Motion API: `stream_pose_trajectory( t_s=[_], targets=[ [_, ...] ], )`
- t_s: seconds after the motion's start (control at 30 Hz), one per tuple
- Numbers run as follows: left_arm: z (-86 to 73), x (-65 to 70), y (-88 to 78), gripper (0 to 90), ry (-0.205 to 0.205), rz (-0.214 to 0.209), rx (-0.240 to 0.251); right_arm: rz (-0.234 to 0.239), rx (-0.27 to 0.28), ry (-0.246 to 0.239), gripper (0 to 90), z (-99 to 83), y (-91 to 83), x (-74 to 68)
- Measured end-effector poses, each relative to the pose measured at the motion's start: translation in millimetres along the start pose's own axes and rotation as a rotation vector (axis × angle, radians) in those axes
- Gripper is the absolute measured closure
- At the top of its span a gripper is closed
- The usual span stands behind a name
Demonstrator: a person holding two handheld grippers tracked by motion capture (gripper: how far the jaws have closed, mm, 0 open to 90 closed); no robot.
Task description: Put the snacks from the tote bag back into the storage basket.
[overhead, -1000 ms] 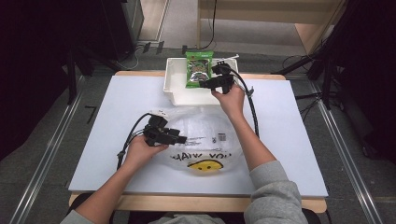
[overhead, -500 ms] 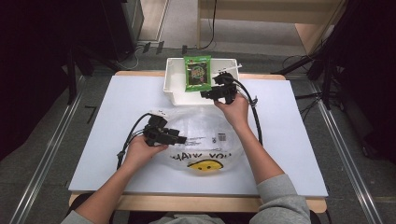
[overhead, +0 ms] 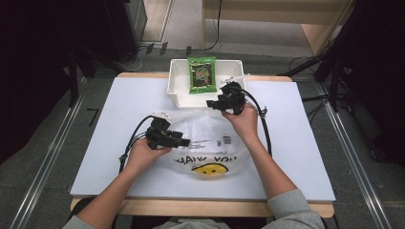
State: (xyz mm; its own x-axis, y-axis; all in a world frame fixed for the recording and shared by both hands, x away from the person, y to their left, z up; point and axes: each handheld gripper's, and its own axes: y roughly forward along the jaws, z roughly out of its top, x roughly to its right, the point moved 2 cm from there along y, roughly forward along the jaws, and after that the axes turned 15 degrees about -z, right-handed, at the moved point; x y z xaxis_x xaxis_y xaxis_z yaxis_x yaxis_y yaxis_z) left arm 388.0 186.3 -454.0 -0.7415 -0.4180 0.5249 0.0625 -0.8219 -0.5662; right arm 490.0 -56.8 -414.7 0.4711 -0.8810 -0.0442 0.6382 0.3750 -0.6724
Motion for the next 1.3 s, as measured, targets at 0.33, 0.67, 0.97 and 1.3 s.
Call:
stream_pose_trajectory(
  t_s=[0.33, 0.67, 0.97, 1.3],
  targets=[
    [0.5, 0.8, -2.5, 43.1, 0.002, 0.004, -0.001, 0.020, 0.015, -0.031, 41.1, -18.6, -17.5, -10.4],
    [0.7, 3.2, -3.6, 42.8, 0.011, 0.004, -0.004, 0.043, -0.002, -0.049, 41.1, -38.7, -26.7, -20.0],
    [0.1, 5.8, -5.7, 42.7, 0.020, 0.003, -0.001, 0.071, 0.015, -0.072, 40.4, -51.7, -40.7, -26.2],
    [-0.8, 8.5, -8.0, 42.2, 0.026, -0.001, -0.003, 0.089, 0.005, -0.095, 38.9, -72.0, -53.0, -31.0]
  ],
)
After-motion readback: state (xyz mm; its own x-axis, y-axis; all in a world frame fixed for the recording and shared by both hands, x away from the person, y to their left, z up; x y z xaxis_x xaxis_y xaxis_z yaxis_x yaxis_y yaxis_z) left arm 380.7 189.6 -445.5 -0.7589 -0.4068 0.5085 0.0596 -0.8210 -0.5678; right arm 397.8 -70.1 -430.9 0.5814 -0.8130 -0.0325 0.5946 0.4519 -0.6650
